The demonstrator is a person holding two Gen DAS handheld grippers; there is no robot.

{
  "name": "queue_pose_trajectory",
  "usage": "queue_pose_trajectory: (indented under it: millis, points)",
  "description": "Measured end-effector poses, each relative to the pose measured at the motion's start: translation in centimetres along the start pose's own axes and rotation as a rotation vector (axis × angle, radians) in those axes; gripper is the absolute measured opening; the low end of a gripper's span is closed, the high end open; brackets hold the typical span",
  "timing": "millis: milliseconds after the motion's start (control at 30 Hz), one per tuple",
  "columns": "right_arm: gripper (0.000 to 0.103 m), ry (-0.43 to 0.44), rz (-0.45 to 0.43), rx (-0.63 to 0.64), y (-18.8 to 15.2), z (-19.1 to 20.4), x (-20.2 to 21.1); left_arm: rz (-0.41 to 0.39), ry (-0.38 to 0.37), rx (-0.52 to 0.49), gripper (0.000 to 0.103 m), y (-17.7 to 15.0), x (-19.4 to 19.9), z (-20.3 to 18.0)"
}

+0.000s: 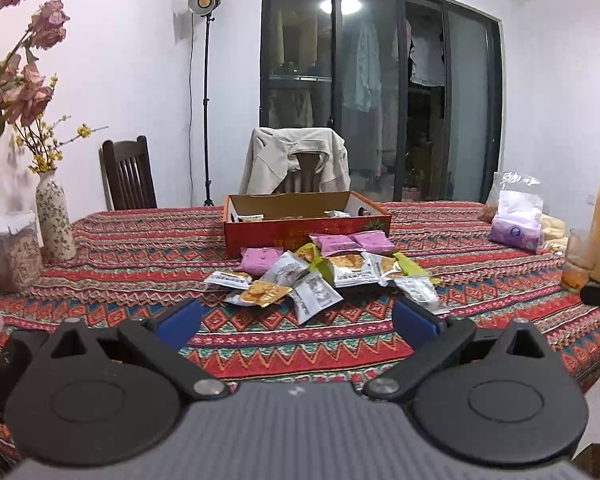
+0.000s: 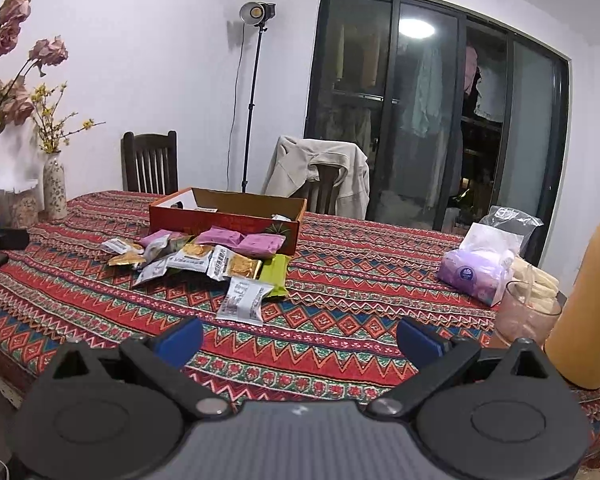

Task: Organize snacks
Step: 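Grasp a white packet with the right tool while the left grasps a gold packet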

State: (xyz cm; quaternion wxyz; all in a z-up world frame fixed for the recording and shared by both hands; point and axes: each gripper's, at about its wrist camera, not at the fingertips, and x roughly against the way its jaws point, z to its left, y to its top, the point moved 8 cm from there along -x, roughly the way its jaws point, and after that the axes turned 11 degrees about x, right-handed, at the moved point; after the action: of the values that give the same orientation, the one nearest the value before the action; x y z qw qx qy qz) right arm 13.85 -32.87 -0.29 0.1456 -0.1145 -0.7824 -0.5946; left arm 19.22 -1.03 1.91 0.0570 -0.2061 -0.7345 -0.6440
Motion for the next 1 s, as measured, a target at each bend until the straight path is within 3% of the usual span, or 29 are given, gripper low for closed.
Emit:
queue_pose_trajectory:
  millis: [433, 733, 1000]
  points:
    - [0.103, 0.002, 0.002, -0.077, 0.2, -0.8, -2.6, 0.036, 0.024, 0.036, 0.103, -0.1, -3.0, 1.0]
    - [0.103, 0.088, 0.012, -0.097, 1.6, 0.4, -9.4, 0.077, 0.071, 0.063, 0.103, 0.1, -7.8, 2.3]
    - [0.101, 0.168, 0.077, -0.081, 3.0, 3.0, -18.3, 0.185, 0.098, 0.142, 0.103, -0.3, -16.1, 4.3]
